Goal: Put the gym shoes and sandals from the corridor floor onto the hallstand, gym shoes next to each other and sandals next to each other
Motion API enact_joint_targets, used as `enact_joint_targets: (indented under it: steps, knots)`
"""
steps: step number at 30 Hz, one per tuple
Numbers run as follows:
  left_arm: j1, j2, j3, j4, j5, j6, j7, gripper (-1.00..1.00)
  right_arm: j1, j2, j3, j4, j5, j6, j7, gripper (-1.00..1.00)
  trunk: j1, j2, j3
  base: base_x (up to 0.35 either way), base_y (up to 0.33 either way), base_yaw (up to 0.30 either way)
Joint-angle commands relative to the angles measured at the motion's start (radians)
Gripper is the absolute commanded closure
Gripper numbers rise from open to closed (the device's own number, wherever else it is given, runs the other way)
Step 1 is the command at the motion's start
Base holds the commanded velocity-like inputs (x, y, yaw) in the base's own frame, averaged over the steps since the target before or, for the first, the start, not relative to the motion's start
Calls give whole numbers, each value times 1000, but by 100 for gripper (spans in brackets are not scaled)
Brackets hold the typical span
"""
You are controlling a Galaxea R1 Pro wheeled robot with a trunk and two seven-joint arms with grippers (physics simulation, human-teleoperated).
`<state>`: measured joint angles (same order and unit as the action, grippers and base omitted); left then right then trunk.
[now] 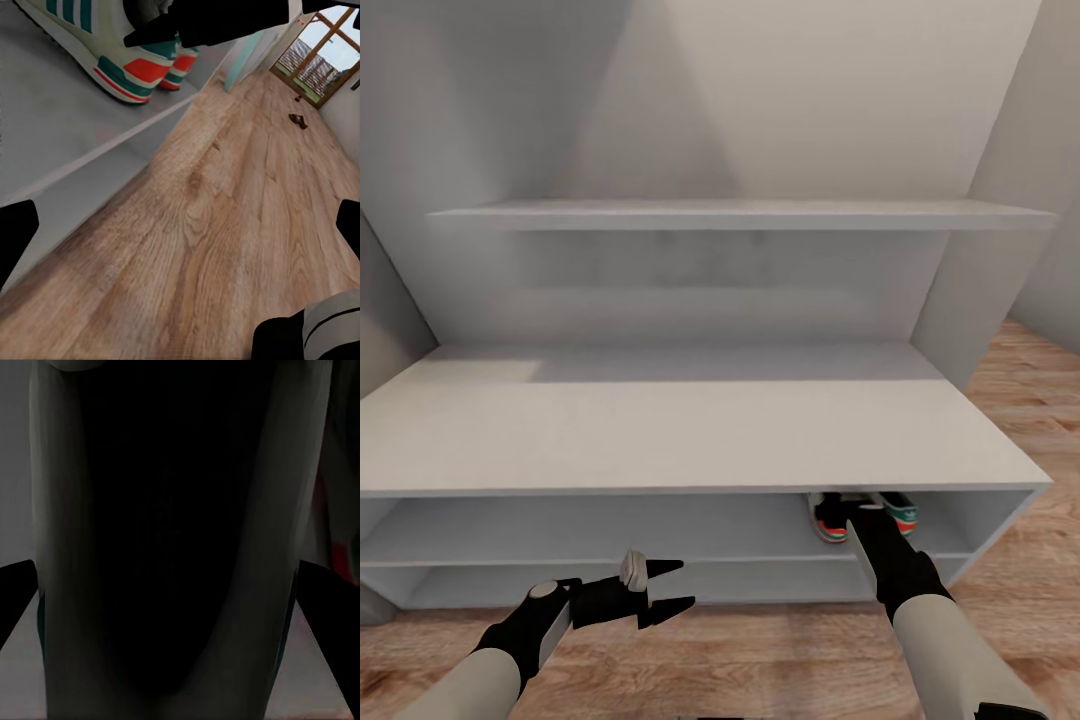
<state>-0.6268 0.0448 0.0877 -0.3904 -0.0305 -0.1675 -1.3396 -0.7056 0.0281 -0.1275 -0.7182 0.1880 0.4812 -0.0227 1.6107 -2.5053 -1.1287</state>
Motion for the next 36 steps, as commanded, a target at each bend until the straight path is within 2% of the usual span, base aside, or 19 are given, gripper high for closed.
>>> enact_joint_targets:
  steps: [1, 4, 5, 19, 36]
  knots:
    - [-1, 0, 4, 0, -3, -10, -3, -100, 0, 1, -4, -1, 16, 5, 2, 100, 0, 0, -1, 114, -98, 0]
    - [-1, 0, 4, 0, -3, -10, -3, -100, 0, 1, -5, -1, 16, 5, 3, 100, 0, 0, -1, 55, -45, 0]
    - [-1, 0, 4, 1, -3, -10, -3, -100, 0, 1, -5, -1, 16, 5, 2, -100, 0, 0, -1, 21, -17, 0]
    - [-1, 0, 4, 1, -2, -10, -3, -100, 0, 1, -3, -1, 16, 5, 1, -100, 0, 0, -1, -26, -1, 0]
    - [-1, 0, 4, 1, -2, -9, -3, -100, 0, 1, -3, -1, 16, 5, 3, -100, 0, 0, -1, -313, 0, 0]
